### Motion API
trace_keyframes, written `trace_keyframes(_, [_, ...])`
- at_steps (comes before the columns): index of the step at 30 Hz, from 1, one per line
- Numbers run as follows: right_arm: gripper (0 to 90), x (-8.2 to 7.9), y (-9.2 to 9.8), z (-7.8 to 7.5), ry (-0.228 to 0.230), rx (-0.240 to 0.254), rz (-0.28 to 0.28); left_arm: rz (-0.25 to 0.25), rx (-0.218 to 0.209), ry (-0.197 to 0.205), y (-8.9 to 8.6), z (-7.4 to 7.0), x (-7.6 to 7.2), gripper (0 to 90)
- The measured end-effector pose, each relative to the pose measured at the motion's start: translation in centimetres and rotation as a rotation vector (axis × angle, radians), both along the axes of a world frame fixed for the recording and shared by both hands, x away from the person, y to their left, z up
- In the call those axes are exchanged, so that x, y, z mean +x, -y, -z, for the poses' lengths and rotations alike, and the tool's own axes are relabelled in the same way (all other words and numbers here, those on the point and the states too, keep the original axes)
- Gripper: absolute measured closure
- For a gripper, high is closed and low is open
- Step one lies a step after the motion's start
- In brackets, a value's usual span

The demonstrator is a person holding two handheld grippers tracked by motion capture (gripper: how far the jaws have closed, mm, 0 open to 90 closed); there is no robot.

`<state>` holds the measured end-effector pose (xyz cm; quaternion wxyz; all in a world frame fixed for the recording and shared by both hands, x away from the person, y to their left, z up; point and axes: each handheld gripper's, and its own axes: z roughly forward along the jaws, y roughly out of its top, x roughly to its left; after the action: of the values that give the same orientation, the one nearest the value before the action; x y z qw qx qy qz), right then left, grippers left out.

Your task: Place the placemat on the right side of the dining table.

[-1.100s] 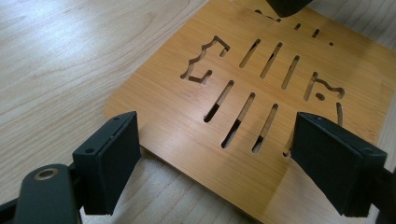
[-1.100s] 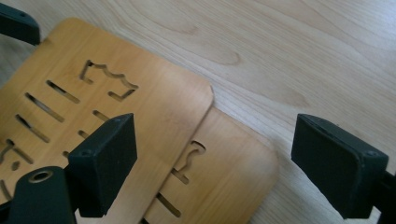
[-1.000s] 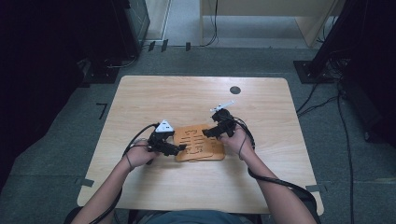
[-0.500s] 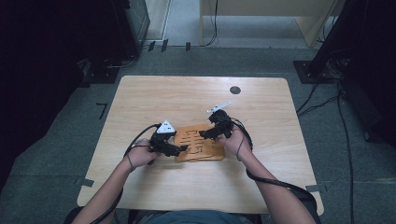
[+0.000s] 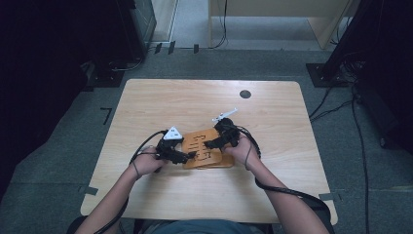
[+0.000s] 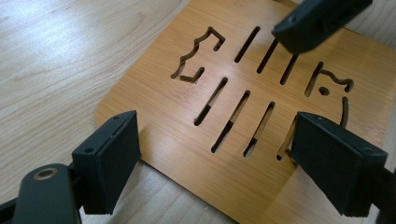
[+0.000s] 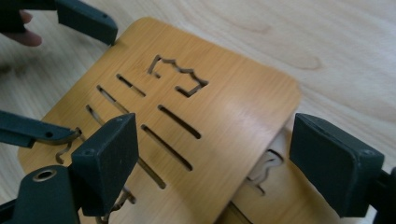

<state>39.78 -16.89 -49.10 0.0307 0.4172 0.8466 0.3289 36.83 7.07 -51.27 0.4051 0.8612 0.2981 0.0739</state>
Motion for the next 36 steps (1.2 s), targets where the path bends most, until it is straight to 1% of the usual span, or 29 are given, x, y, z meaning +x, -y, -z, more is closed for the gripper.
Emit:
trace_keyframes(7, [16.2, 0.1, 0.0, 0.2, 0.007, -0.024, 0.000, -0.003, -0.007, -0.007, -0.1, 0.0, 0.0, 14.7])
trace_keyframes(9, [16.3, 0.1, -0.1, 0.2, 0.007, -0.016, -0.007, -0.005, -0.009, -0.009, -0.1, 0.0, 0.0, 14.7])
trace_keyframes(11, [16.4, 0.0, -0.2, 0.2, 0.004, -0.018, -0.011, -0.002, -0.008, -0.008, -0.1, 0.0, 0.0, 14.7])
trace_keyframes(13, [17.0, 0.0, -0.2, 0.1, -0.005, -0.013, -0.011, -0.004, -0.007, -0.008, -0.1, 0.0, 0.0, 14.7])
trace_keyframes(15, [19.6, 0.1, -0.2, 0.0, -0.032, -0.010, 0.004, -0.006, -0.006, -0.008, -0.1, 0.0, 0.0, 14.7])
trace_keyframes(16, [20.5, 0.1, -0.2, -0.1, -0.037, -0.009, 0.008, -0.006, -0.006, -0.008, -0.1, 0.0, 0.0, 14.7])
trace_keyframes(17, [21.7, 0.1, -0.1, -0.5, -0.039, 0.004, 0.008, -0.006, -0.007, -0.009, -0.1, 0.0, 0.0, 14.7])
trace_keyframes(18, [21.7, 0.1, -0.1, -0.5, -0.039, 0.004, 0.008, -0.005, -0.007, -0.010, -0.2, 0.0, 0.0, 14.7])
trace_keyframes(21, [23.2, 0.1, 0.1, -1.1, -0.056, 0.025, 0.016, -0.008, -0.027, -0.024, -0.2, 0.0, 0.1, 13.1])
trace_keyframes(24, [24.0, 0.1, 0.2, -1.7, -0.079, 0.032, 0.013, -0.016, -0.045, -0.038, -0.2, 0.0, 0.1, 12.6])
trace_keyframes(26, [24.0, 0.1, 0.3, -2.1, -0.087, 0.038, 0.010, -0.012, -0.054, -0.049, -0.3, 0.0, 0.2, 12.5])
trace_keyframes(27, [24.0, 0.1, 0.3, -2.1, -0.087, 0.038, 0.010, -0.015, -0.063, -0.053, -0.3, 0.0, 0.2, 12.5])
trace_keyframes(31, [24.0, -0.1, 0.3, -3.0, -0.085, 0.044, 0.013, -0.015, -0.082, -0.078, -0.3, 0.0, 0.2, 12.5])
trace_keyframes(33, [24.0, -0.2, 0.3, -3.2, -0.083, 0.047, 0.014, -0.015, -0.092, -0.090, -0.2, -0.1, 0.2, 12.5])
trace_keyframes(36, [24.5, -0.4, 0.3, -3.8, -0.076, 0.046, 0.010, -0.003, -0.104, -0.101, -0.1, -0.1, 0.1, 12.5])
